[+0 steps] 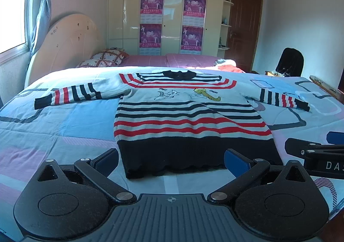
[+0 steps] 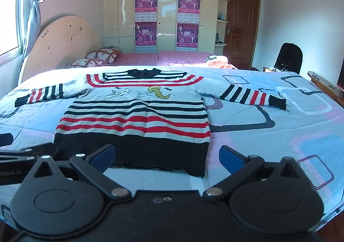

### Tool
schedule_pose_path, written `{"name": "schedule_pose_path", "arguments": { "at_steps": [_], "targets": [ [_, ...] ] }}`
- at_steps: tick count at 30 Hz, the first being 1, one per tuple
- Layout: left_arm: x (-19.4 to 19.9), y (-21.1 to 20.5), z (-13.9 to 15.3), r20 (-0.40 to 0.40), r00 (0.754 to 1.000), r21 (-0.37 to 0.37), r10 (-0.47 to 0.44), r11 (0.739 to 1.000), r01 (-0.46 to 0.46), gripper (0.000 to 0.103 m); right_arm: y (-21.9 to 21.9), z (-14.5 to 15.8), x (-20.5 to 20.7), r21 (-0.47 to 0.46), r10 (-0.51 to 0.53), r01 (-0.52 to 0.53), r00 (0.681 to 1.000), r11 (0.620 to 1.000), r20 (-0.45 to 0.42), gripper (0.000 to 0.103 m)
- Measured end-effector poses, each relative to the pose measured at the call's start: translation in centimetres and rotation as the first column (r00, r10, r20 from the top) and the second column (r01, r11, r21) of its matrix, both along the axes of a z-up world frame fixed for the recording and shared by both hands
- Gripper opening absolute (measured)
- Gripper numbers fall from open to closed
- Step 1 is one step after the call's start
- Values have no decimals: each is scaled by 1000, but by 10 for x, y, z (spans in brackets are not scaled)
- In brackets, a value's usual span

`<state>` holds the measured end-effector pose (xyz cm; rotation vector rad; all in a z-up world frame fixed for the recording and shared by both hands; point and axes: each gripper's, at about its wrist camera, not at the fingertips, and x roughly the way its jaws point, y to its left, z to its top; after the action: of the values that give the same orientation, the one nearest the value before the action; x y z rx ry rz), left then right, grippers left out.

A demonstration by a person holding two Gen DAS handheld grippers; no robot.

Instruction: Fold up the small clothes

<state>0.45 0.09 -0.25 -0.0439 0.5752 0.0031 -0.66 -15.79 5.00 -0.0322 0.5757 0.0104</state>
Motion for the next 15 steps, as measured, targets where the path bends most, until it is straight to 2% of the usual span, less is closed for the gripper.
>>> {"name": "schedule_pose_path", "arguments": {
  "at_steps": [11, 15],
  "targets": [
    [2, 3, -3, -10, 1000, 0, 6, 1000, -6, 103, 6, -1, -1, -3, 5, -5, 1000, 1000, -8, 103],
    [9, 3, 1, -3, 1000, -11, -25, 1000, 25, 103, 3, -1, 2, 6, 1, -1, 1000, 1000, 0, 103]
  ]
}}
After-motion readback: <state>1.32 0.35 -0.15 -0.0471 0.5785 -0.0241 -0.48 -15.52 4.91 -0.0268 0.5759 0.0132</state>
